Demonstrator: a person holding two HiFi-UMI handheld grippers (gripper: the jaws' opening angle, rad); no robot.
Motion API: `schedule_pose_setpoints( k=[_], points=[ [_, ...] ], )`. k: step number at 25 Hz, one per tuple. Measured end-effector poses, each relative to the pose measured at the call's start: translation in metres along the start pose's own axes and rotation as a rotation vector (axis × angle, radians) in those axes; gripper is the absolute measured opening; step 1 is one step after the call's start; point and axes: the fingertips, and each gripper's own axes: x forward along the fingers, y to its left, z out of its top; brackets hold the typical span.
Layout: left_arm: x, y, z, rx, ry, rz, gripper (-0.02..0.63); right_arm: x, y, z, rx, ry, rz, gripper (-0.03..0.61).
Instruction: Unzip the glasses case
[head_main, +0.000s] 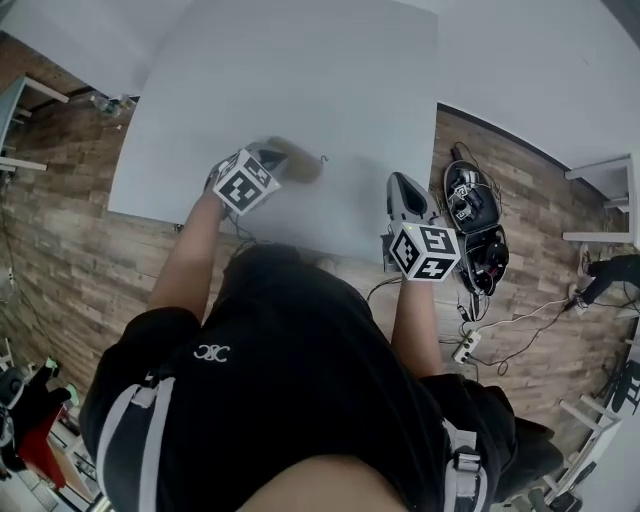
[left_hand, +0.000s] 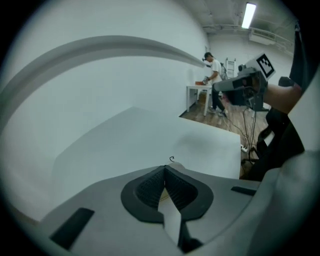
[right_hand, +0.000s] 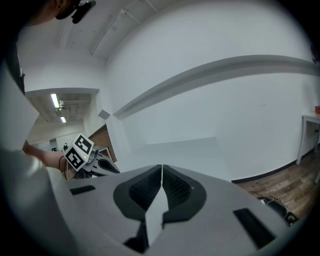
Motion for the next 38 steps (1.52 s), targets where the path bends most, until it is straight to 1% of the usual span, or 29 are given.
schedule_pose_setpoints(
  k=[2, 4, 5, 6, 8, 11, 13, 15, 20, 25, 27, 28, 30, 32, 33, 35, 38],
  points=[
    [0.014, 0.002, 0.001, 0.081, 0.008, -0.048, -0.006, 0.002, -0.002, -0.001, 0.025, 0.003, -0.013, 0.014],
    [0.027, 0.003, 0.004, 0.131, -0.011, -0.113, 0.006, 0.005, 0.0, -0.004, 0.027, 0.019, -0.017, 0.014],
    [0.033, 0.003, 0.003, 0.143, -0.008, -0.156, 0.136, 0.008, 0.002, -0.007, 0.016, 0.034, -0.02, 0.014],
    [0.039, 0.004, 0.001, 0.16, 0.006, -0.194, 0.173, 0.011, 0.004, -0.01, 0.002, 0.05, -0.026, 0.014],
    [0.051, 0.011, -0.009, 0.227, 0.059, -0.246, 0.19, 0.019, 0.008, -0.014, -0.018, 0.077, -0.04, 0.014],
    [0.066, 0.017, -0.027, 0.348, 0.144, -0.322, 0.193, 0.028, 0.018, -0.021, -0.027, 0.107, -0.052, 0.014],
    [0.073, 0.02, -0.033, 0.399, 0.164, -0.368, 0.193, 0.033, 0.028, -0.024, -0.043, 0.127, -0.058, 0.014],
    [0.079, 0.02, -0.035, 0.436, 0.163, -0.407, 0.193, 0.035, 0.037, -0.029, -0.067, 0.146, -0.063, 0.014],
    [0.096, 0.019, -0.035, 0.502, 0.185, -0.53, 0.2, 0.04, 0.05, -0.039, -0.097, 0.184, -0.093, 0.014],
    [0.102, 0.014, -0.032, 0.515, 0.26, -0.687, 0.228, 0.036, 0.055, -0.048, -0.083, 0.202, -0.129, 0.014],
    [0.105, 0.014, -0.032, 0.522, 0.297, -0.725, 0.26, 0.035, 0.057, -0.05, -0.081, 0.206, -0.139, 0.014],
    [0.107, 0.014, -0.034, 0.527, 0.321, -0.738, 0.287, 0.034, 0.058, -0.052, -0.079, 0.206, -0.143, 0.014],
    [0.109, 0.009, -0.047, 0.544, 0.393, -0.772, 0.411, 0.033, 0.06, -0.054, -0.072, 0.208, -0.152, 0.014],
    [0.109, -0.002, -0.069, 0.57, 0.473, -0.825, 0.471, 0.031, 0.061, -0.055, -0.068, 0.206, -0.163, 0.014],
    [0.108, -0.008, -0.078, 0.583, 0.501, -0.852, 0.489, 0.03, 0.06, -0.055, -0.066, 0.203, -0.168, 0.014],
    [0.105, -0.017, -0.089, 0.606, 0.535, -0.886, 0.491, 0.026, 0.056, -0.053, -0.055, 0.192, -0.178, 0.014],
    [0.103, -0.024, -0.095, 0.631, 0.543, -0.887, 0.489, 0.021, 0.05, -0.055, -0.04, 0.189, -0.183, 0.014]
  ],
)
